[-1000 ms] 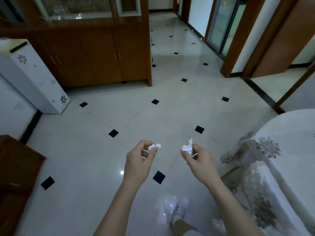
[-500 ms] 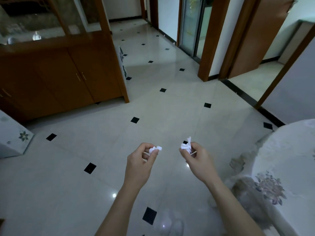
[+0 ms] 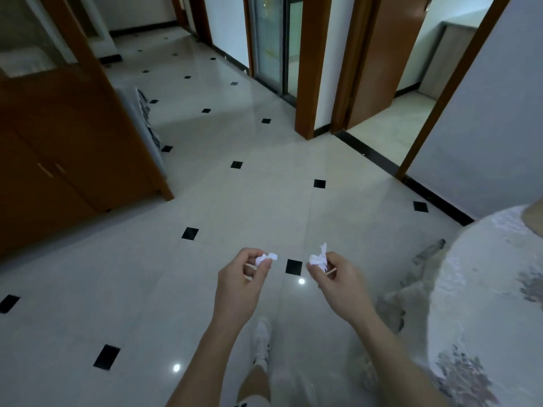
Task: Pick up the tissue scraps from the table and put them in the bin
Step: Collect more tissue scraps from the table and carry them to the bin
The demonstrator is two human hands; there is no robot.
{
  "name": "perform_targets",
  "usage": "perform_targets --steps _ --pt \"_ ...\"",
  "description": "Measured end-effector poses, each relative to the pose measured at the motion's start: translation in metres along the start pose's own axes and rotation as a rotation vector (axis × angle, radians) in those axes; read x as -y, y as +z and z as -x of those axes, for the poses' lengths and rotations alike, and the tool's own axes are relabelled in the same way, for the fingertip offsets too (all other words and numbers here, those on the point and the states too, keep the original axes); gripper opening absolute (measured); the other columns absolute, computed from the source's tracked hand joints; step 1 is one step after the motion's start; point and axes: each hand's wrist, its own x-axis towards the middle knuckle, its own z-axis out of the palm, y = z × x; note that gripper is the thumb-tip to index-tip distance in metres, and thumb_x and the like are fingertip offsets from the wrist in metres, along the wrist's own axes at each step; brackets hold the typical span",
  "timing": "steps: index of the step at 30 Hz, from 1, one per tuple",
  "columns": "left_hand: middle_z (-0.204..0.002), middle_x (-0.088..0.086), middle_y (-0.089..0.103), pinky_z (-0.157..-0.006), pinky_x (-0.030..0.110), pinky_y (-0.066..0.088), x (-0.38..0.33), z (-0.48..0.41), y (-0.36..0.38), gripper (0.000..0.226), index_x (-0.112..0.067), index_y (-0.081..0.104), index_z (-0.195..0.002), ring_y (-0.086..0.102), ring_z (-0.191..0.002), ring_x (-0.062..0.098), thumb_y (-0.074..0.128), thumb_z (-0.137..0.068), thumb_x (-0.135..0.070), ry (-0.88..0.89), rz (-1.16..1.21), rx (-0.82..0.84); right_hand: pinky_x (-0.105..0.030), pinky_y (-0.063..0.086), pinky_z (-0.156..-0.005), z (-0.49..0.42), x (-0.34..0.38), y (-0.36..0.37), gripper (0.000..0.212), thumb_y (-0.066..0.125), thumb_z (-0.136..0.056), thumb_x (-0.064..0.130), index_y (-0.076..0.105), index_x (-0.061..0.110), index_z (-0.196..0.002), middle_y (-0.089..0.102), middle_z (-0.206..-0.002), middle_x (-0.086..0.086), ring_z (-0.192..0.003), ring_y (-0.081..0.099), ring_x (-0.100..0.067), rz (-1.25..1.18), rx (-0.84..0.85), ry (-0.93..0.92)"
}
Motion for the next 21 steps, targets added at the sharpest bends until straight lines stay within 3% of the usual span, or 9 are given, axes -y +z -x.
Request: perform_targets --steps 3,6,9,11,15,21 --pt "-0.077 -0.010 0.064 -0.059 0.033 0.051 0.000 -0.054 0.021 0.022 -0.035 0.065 -0.085 0.058 -0.064 0.019 0.063 -0.079 -0.057 0.021 0.037 0.050 -0.030 0.042 -0.058 -0.050 0.001 0.001 0.037 0.063 -0.088 0.039 0.045 0.022 -0.061 0.052 -0.055 0.003 -0.061 0.057 -0.021 0.022 -0.040 0.036" --pt "-0.076 -0.006 0.065 -0.059 0.038 0.051 -0.001 -0.120 0.040 0.013 -0.032 0.067 -0.086 0.057 -0.064 0.023 0.066 -0.084 -0.044 0.043 0.041 0.120 -0.028 0.042 -0.056 -0.105 0.008 0.000 0.036 0.062 -0.088 0.042 0.050 0.017 -0.066 0.054 -0.058 -0.001 -0.061 0.059 -0.021 0.025 -0.077 0.047" --pt "-0.074 -0.008 0.065 -0.058 0.033 0.051 -0.007 -0.187 0.053 0.009 -0.030 0.066 -0.085 0.057 -0.063 0.021 0.069 -0.087 -0.038 0.080 0.025 0.177 -0.021 0.040 -0.055 -0.158 0.020 0.000 0.035 0.062 -0.088 0.041 0.053 0.014 -0.069 0.057 -0.062 -0.005 -0.062 0.059 -0.023 0.021 -0.131 0.050" --pt "-0.075 -0.010 0.066 -0.057 0.032 0.051 -0.013 -0.228 0.059 0.011 -0.030 0.066 -0.085 0.058 -0.063 0.017 0.068 -0.087 -0.040 0.115 0.021 0.222 -0.024 0.041 -0.056 -0.190 0.031 0.001 0.037 0.061 -0.090 0.042 0.052 0.013 -0.070 0.056 -0.062 -0.007 -0.062 0.058 -0.024 -0.003 -0.156 0.060" --pt "-0.078 -0.010 0.066 -0.058 0.034 0.052 -0.026 -0.300 0.077 0.016 -0.032 0.067 -0.087 0.058 -0.063 0.014 0.064 -0.086 -0.048 0.181 -0.005 0.314 -0.016 0.033 -0.048 -0.246 0.047 0.000 0.042 0.059 -0.090 0.046 0.048 0.014 -0.066 0.044 -0.051 0.006 -0.047 0.039 -0.009 -0.010 -0.252 0.068" --pt "-0.074 -0.005 0.064 -0.057 0.032 0.049 -0.041 -0.363 0.130 0.014 -0.029 0.068 -0.084 0.058 -0.063 0.022 0.068 -0.085 -0.043 0.222 0.025 0.426 -0.017 0.028 -0.045 -0.289 0.029 -0.024 0.047 0.057 -0.092 0.050 0.045 0.012 -0.066 0.039 -0.049 0.011 -0.047 0.034 -0.006 0.004 -0.369 0.149"
